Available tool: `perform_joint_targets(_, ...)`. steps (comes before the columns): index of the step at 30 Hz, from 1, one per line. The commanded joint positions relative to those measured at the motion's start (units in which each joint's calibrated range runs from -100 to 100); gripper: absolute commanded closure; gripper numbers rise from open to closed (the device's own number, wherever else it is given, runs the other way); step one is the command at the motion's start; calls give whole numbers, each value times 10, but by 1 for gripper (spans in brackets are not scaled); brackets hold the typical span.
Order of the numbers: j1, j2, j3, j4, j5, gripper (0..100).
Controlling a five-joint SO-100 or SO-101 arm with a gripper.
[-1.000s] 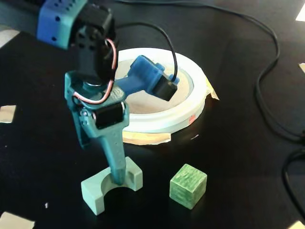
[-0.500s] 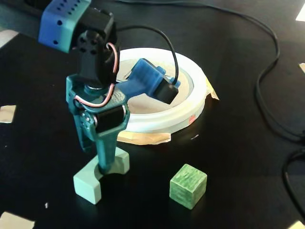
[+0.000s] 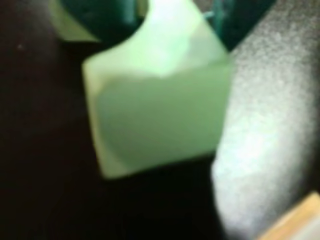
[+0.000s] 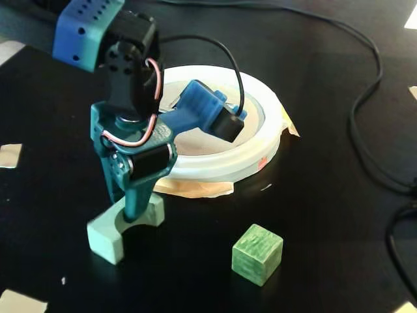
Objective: Pick up the U shape block and drop it in corresponding U shaped hole
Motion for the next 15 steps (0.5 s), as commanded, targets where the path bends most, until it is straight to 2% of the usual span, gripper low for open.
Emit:
perform_joint_targets(1,-2,-16,-59,8,2,91)
perform_joint_targets(8,7,-20,-59,11,2,91)
perform_joint_targets(15,11,-134,-48,30,0,91)
